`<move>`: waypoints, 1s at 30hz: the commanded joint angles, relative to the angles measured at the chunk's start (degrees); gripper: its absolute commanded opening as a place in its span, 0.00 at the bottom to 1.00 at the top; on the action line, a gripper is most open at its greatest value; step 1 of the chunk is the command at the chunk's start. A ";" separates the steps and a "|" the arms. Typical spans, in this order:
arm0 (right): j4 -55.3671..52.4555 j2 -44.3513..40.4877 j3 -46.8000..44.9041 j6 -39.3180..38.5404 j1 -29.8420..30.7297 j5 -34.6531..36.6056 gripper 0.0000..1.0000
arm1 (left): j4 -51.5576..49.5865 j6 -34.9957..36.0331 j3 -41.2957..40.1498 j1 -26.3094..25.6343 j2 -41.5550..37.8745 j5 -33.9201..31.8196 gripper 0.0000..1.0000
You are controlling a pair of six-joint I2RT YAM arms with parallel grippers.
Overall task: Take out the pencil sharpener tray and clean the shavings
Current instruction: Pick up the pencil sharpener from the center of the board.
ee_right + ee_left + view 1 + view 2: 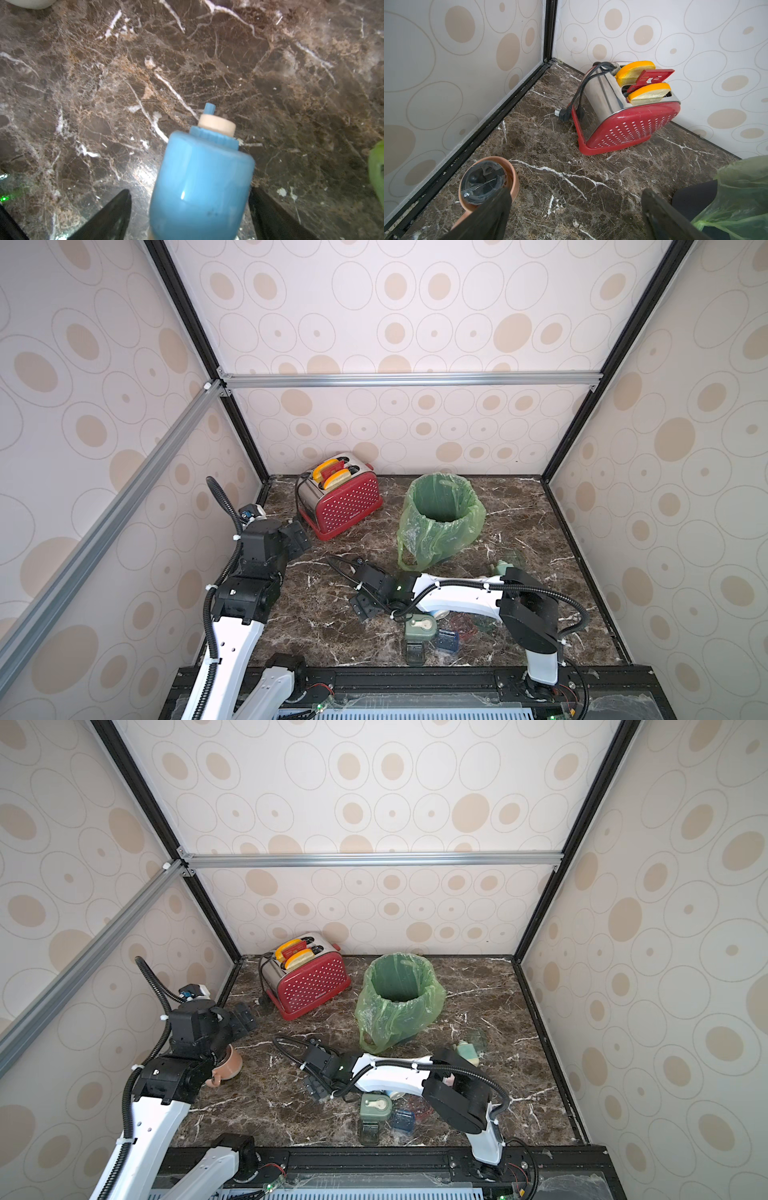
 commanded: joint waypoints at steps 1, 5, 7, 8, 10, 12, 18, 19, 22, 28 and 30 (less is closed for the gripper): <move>0.03 1.10 1.12 -0.17 -0.36 1.22 0.78 | 0.10 1.01 0.84 0.44 -0.05 0.08 0.99; -0.71 -0.62 -0.65 0.55 -0.41 1.65 0.65 | 1.06 1.33 0.50 0.44 0.11 1.03 0.99; -1.73 -1.39 -1.49 0.57 -0.43 1.53 0.66 | 2.51 1.45 0.15 0.46 0.10 1.79 0.99; -2.02 -1.58 -1.89 0.57 -0.48 1.41 0.68 | 2.75 1.51 0.05 0.44 0.12 2.29 0.99; -2.04 -1.85 -2.72 0.59 -0.46 1.68 0.72 | 3.44 1.49 -0.43 0.42 0.11 3.17 0.99; -1.44 -2.03 -3.51 0.16 -0.64 1.79 0.72 | 4.16 1.44 -0.89 0.46 0.12 4.28 0.99; 0.22 -3.12 -5.45 -0.79 -1.61 0.68 0.52 | 6.52 3.21 -1.31 0.50 0.53 10.14 0.99; 0.67 -3.82 -6.08 -1.17 -1.75 0.61 0.49 | 6.94 3.76 -1.19 0.44 0.65 11.50 0.99; 1.31 -7.16 -8.25 -4.14 -2.26 -0.25 0.42 | 8.85 6.53 -0.54 0.47 1.54 18.92 0.99; -0.76 -18.63 -13.56 -11.63 -8.08 -15.18 0.37 | 16.12 8.82 0.93 0.47 6.23 45.85 0.99; -3.66 -23.50 -14.52 -13.57 -12.44 -25.44 0.33 | 21.73 6.99 1.07 0.42 8.93 60.07 0.99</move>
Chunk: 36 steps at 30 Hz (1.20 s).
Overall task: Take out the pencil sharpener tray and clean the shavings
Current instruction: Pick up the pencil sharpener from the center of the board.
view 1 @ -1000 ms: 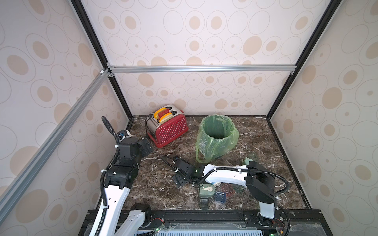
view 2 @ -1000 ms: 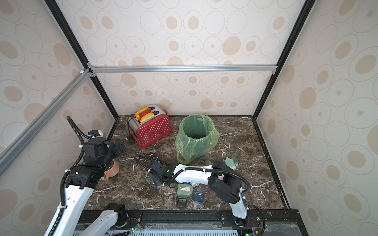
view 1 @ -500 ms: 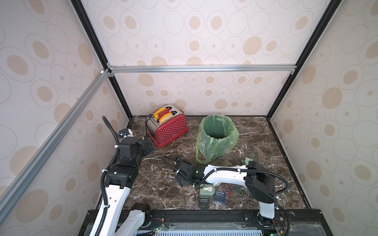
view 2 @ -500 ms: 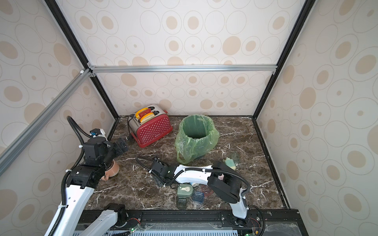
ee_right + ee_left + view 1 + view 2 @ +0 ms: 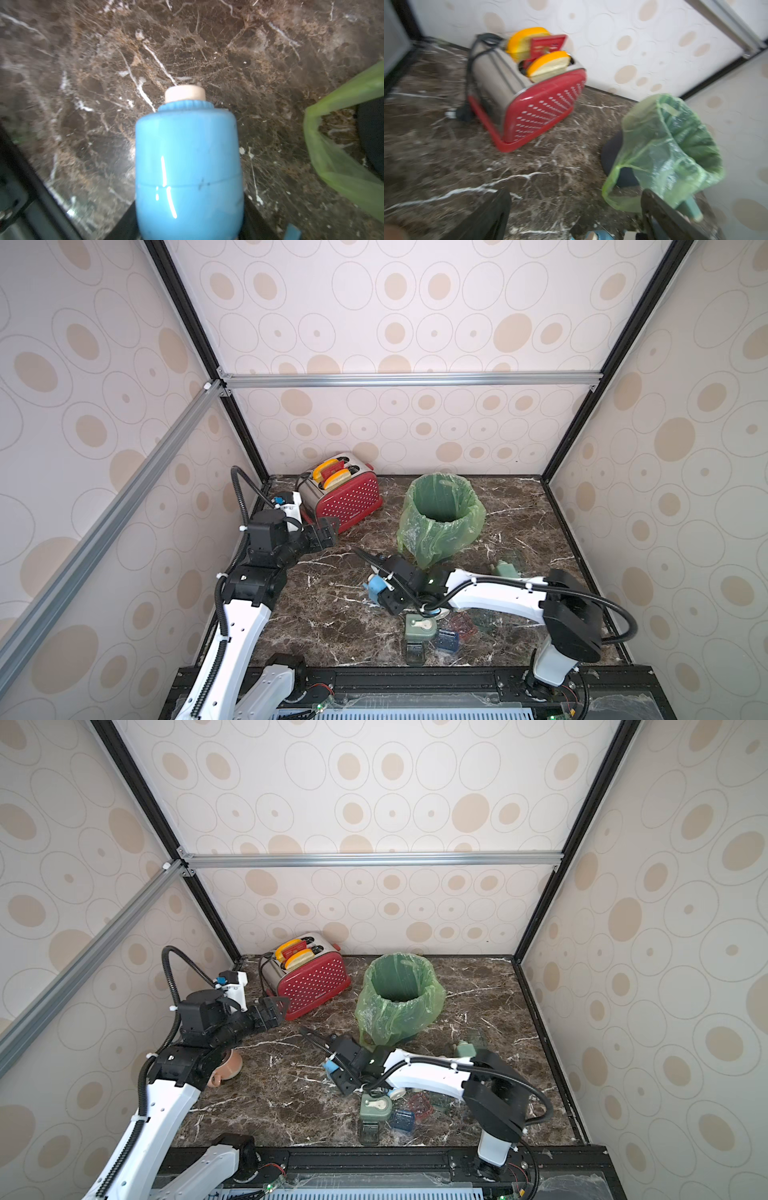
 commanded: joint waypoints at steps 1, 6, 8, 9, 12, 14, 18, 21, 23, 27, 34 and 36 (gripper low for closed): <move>-3.50 -8.34 -1.00 -5.51 -6.33 -17.27 0.32 | 10.60 -0.73 2.88 0.16 3.33 28.30 0.99; -10.83 -18.50 0.14 -10.46 -14.87 -35.94 0.33 | 13.99 -0.37 3.94 -0.97 3.25 41.82 0.99; -13.60 -20.41 1.93 -11.82 -16.99 -41.08 0.33 | 14.04 0.62 4.42 -2.50 2.77 44.56 0.99; -14.11 -21.21 2.64 -11.85 -18.20 -43.77 0.33 | 14.02 1.08 4.60 -3.77 2.86 45.71 0.99; -13.67 -22.52 4.02 -10.79 -21.35 -52.09 0.32 | 14.06 1.82 4.71 -6.99 3.41 48.52 0.99; -12.11 -22.75 4.57 -9.60 -22.82 -56.32 0.31 | 14.08 1.78 4.55 -8.41 3.57 49.81 0.99; -10.47 -22.60 5.84 -9.18 -23.48 -60.27 0.30 | 14.12 1.92 3.92 -9.97 3.27 50.84 0.99; -11.23 -21.40 8.02 -10.32 -23.50 -62.31 0.30 | 14.04 1.96 3.73 -10.87 3.54 51.38 0.99; -11.21 -20.56 9.18 -10.96 -23.49 -63.19 0.30 | 13.22 2.12 3.99 -11.45 4.13 51.55 0.99; -10.22 -19.90 10.33 -11.23 -23.49 -64.34 0.30 | 10.47 3.73 4.62 -11.84 5.31 51.67 0.99; -8.13 -19.20 11.28 -11.24 -23.44 -64.37 0.30 | 9.31 4.29 5.03 -13.48 6.15 53.49 0.96; -8.09 -18.72 11.68 -11.48 -23.51 -64.56 0.30 | 8.73 4.58 5.27 -14.27 6.51 53.70 0.95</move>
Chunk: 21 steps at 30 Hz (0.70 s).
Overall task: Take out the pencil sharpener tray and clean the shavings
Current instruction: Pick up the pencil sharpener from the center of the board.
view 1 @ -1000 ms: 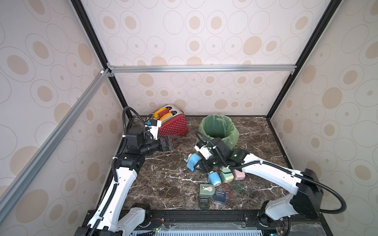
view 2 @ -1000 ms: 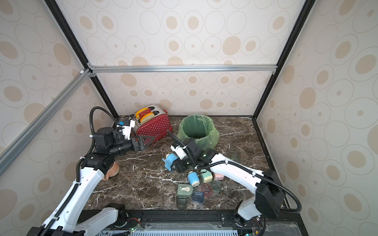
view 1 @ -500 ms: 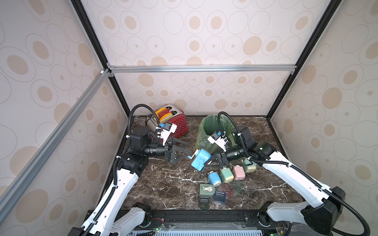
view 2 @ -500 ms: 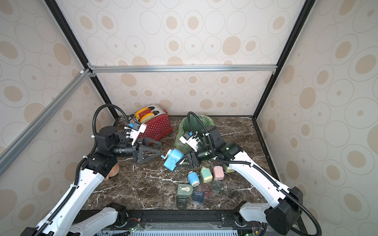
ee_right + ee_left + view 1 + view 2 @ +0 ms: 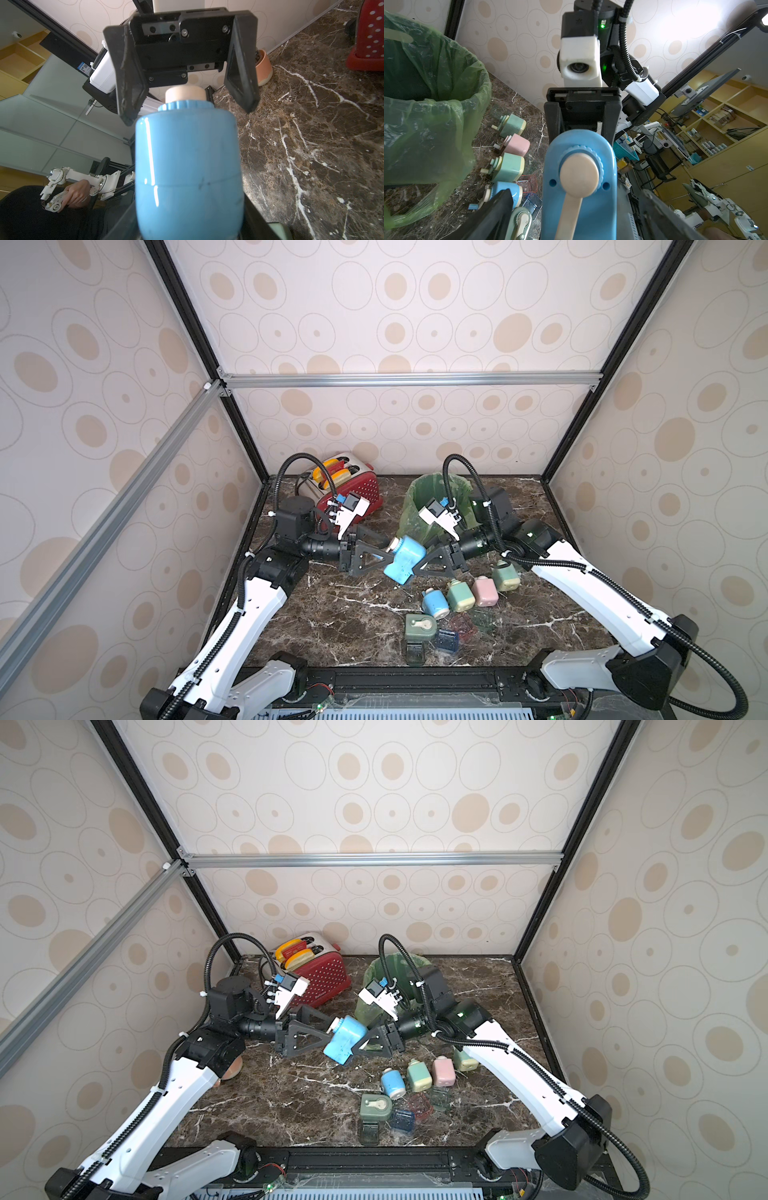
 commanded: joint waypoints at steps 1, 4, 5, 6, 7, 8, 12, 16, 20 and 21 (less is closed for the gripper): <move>2.22 0.62 2.30 -2.54 -0.11 -2.53 0.30 | -1.73 2.68 2.71 -1.34 0.41 2.16 0.95; 2.35 1.14 2.67 -2.86 -0.04 -2.78 0.30 | -3.16 3.72 2.93 -2.21 1.01 2.07 0.93; 2.38 1.31 2.82 -3.03 -0.04 -2.88 0.30 | -3.43 3.90 3.04 -2.43 1.25 2.27 0.90; 2.27 1.42 2.84 -3.09 -0.09 -2.89 0.30 | -3.62 4.03 3.08 -2.60 1.43 2.32 0.87; 2.39 1.59 2.84 -3.13 -0.11 -3.01 0.30 | -3.90 4.32 3.20 -2.80 1.56 2.15 0.85; 2.63 1.67 2.82 -3.09 -0.08 -2.98 0.30 | -4.23 4.55 3.31 -2.82 1.68 1.75 0.81; 3.34 1.75 2.07 -2.71 -0.05 -3.18 0.31 | -5.74 5.88 3.86 -2.77 2.10 0.74 0.62; 5.12 1.13 0.85 -1.85 -0.04 -3.40 0.36 | -6.44 6.63 4.40 -2.81 2.31 -0.34 0.28; 10.13 0.20 -1.82 0.30 -0.16 -3.72 0.50 | -6.85 6.94 4.71 -2.81 2.29 -1.63 0.15; 12.47 0.02 -2.99 1.63 -0.16 -3.86 0.61 | -6.85 7.00 4.87 -2.77 2.32 -1.62 0.12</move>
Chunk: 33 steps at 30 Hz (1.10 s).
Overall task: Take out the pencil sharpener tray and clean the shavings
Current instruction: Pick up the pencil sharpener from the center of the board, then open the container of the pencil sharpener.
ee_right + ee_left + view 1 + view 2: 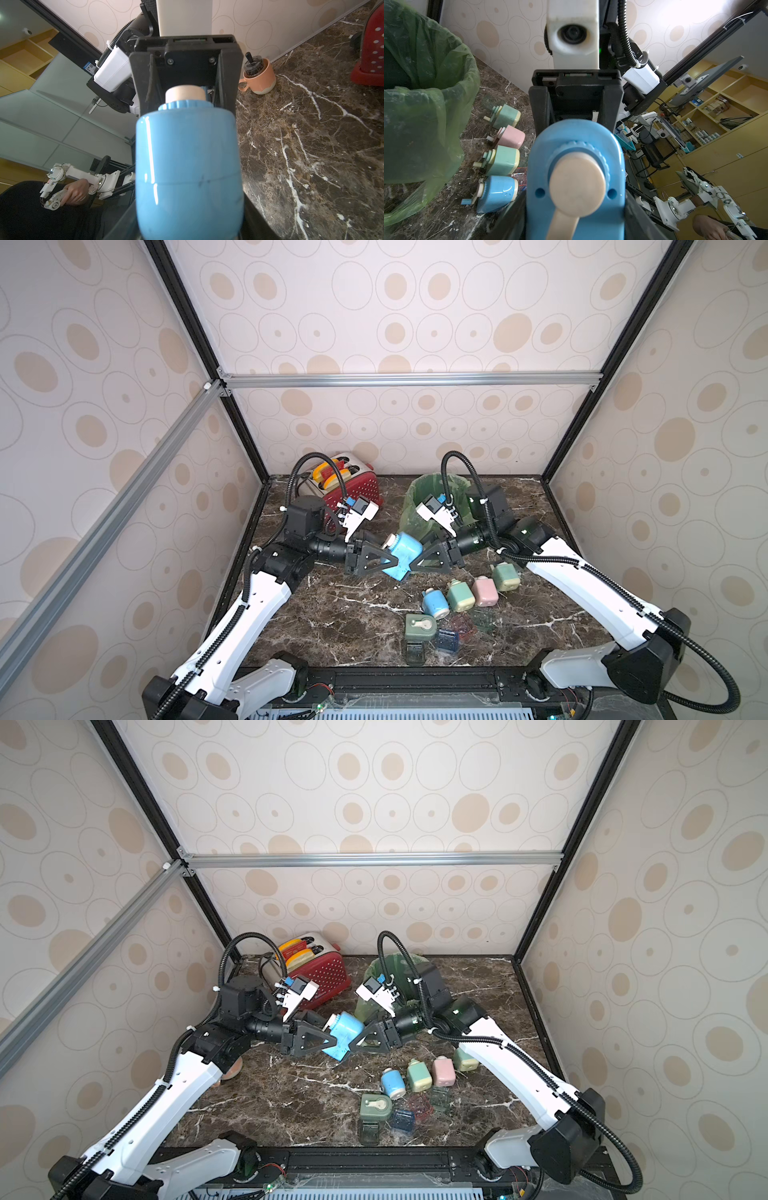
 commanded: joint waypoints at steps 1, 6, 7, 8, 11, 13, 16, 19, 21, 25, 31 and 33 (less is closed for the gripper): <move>10.44 -1.56 -3.39 3.29 0.09 -2.28 0.68 | -0.93 1.82 2.77 -0.32 -0.12 -0.73 0.09; 34.06 -3.39 -13.54 15.22 0.16 -2.23 0.85 | 1.37 0.53 2.35 -0.23 -2.26 -2.24 0.01; 36.86 -3.84 -15.05 15.75 0.25 -1.47 0.88 | 1.52 0.54 2.20 -0.08 -2.78 -2.45 0.01; 39.57 -4.34 -16.49 16.39 0.34 -0.74 0.89 | 1.65 0.54 2.13 -0.11 -3.11 -2.67 0.01; 45.72 -5.02 -19.35 17.96 0.76 1.36 0.91 | 1.64 0.33 2.27 0.03 -3.06 -2.97 0.00; 47.66 -4.73 -20.15 18.53 1.17 3.00 0.92 | 1.71 0.14 2.19 0.03 -2.97 -3.15 0.00; 54.63 -3.12 -21.51 22.55 1.69 3.97 0.92 | 2.58 -0.63 1.96 0.04 -3.18 -3.59 0.00; 62.27 -1.39 -23.38 26.93 2.04 4.93 0.89 | 3.03 -0.90 1.82 0.07 -3.65 -3.99 0.00; 64.98 -0.52 -24.19 28.66 2.37 5.58 0.84 | 2.95 -0.92 1.75 0.03 -3.66 -4.12 0.00; 69.44 0.80 -25.75 31.52 2.74 5.32 0.77 | 2.73 -0.96 2.00 0.32 -3.80 -4.14 0.00; 72.43 1.19 -27.29 33.26 3.40 6.35 0.80 | 4.27 -1.86 2.07 0.47 -4.32 -7.23 0.00; 74.58 1.28 -28.16 34.37 3.44 6.62 0.80 | 4.53 -2.05 2.22 0.61 -4.37 -7.70 0.00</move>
